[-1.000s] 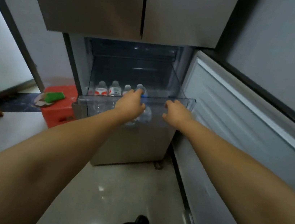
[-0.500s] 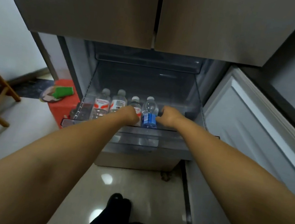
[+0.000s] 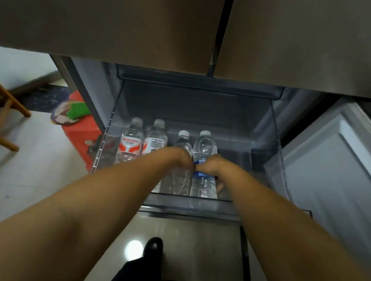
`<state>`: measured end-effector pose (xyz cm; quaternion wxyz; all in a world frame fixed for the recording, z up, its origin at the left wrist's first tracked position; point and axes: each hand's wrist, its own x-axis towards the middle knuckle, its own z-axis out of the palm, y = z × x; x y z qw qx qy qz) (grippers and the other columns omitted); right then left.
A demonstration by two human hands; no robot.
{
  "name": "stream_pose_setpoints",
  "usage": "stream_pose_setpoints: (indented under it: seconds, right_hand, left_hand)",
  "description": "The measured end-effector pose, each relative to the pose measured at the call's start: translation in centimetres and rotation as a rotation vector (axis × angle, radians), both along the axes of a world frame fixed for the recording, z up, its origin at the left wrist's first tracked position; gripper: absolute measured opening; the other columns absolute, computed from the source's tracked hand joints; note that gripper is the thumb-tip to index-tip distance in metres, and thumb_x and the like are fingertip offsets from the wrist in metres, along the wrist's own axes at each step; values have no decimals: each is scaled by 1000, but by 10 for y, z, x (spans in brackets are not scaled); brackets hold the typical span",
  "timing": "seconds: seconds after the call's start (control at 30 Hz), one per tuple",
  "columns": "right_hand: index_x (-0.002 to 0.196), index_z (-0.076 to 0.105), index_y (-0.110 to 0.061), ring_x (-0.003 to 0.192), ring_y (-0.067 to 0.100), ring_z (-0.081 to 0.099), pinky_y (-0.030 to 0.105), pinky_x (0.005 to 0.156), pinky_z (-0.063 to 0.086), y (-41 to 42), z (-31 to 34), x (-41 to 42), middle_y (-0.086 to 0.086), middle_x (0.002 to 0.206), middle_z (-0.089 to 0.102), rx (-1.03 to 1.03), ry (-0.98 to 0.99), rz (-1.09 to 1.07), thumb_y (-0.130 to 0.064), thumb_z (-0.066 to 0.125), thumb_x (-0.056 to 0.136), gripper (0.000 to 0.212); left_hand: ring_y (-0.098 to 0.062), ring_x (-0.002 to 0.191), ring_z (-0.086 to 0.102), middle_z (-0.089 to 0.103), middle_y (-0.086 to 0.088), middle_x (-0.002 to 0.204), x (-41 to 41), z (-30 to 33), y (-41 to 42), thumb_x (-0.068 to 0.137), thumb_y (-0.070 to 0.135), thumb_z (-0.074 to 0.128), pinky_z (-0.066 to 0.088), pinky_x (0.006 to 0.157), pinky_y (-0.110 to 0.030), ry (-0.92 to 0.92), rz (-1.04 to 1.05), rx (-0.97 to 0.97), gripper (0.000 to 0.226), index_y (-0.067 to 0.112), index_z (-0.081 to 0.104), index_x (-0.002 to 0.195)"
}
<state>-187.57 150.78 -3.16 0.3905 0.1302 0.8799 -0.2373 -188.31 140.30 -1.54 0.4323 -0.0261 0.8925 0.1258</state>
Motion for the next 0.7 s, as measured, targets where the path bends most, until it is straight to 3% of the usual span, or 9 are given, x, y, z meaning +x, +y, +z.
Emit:
stream_pose_setpoints:
  seconds: [0.07, 0.13, 0.2, 0.33, 0.43, 0.53, 0.6, 0.63, 0.7]
  right_hand:
    - [134, 48, -3, 117, 30, 58, 36, 90, 49, 2, -6, -6, 15, 125, 57, -32, -31, -73, -33, 65, 89, 56]
    - [132, 48, -3, 112, 34, 59, 40, 84, 53, 4, -9, -8, 18, 127, 56, -73, -67, -147, -33, 66, 88, 56]
    - [128, 49, -4, 106, 34, 60, 40, 76, 54, 7, -10, -10, 17, 118, 57, -101, -93, -184, -33, 66, 87, 53]
    - [106, 49, -7, 72, 24, 59, 34, 58, 52, 17, -12, -9, 10, 85, 55, -173, -110, -277, -28, 66, 87, 33]
    - [116, 51, -6, 96, 35, 63, 46, 81, 56, 21, -16, -6, 16, 113, 60, -185, -162, -305, -39, 70, 80, 52]
    - [119, 56, -11, 105, 33, 63, 44, 90, 52, 33, -34, -11, 15, 123, 61, -249, -161, -369, -50, 70, 68, 65]
    - [114, 60, -12, 97, 30, 65, 39, 87, 52, 37, -24, -8, 14, 115, 64, -315, -145, -459, -51, 68, 66, 63]
    - [107, 62, -10, 87, 28, 68, 38, 82, 55, 39, -14, -4, 13, 104, 67, -372, -124, -532, -46, 68, 71, 52]
    - [92, 62, -6, 58, 22, 69, 32, 60, 60, 46, 4, -1, 11, 73, 70, -516, -67, -682, -33, 65, 84, 28]
  left_hand:
    - [-41, 140, 27, 20, -21, 155, 2, -13, 9, 98, 45, 43, 26, 115, -49, -13, -64, -133, 70, 9, 16, 152]
    - [-43, 143, 18, 3, -28, 156, 4, -20, 14, 98, 48, 41, 23, 117, -48, -5, -8, -220, 84, 2, -5, 151]
    - [-42, 143, 20, 0, -30, 155, 2, -24, 19, 98, 46, 44, 28, 116, -42, 28, 36, -247, 89, -5, -10, 148]
    - [-44, 143, 17, -8, -31, 154, -5, -31, 22, 99, 47, 39, 28, 115, -42, 76, 64, -226, 85, 1, -11, 150]
    - [-41, 144, 17, 6, -30, 155, -6, -30, 13, 97, 48, 42, 24, 117, -42, 58, 207, -95, 88, -4, -7, 149]
    - [-39, 135, 37, 33, -18, 150, -17, -37, -5, 76, 39, 73, 38, 108, -49, 10, 393, 190, 94, 5, 25, 149]
    - [-40, 124, 49, 45, -15, 141, -22, -53, -17, 50, 36, 84, 45, 98, -55, -46, 567, 390, 105, 9, 37, 141]
    - [-39, 118, 55, 52, -15, 134, -27, -66, -23, 45, 33, 85, 46, 96, -57, -76, 654, 484, 103, 9, 43, 136]
    - [-33, 99, 65, 65, -15, 113, -18, -44, -26, 57, 29, 82, 52, 91, -52, -108, 783, 649, 82, 9, 50, 129]
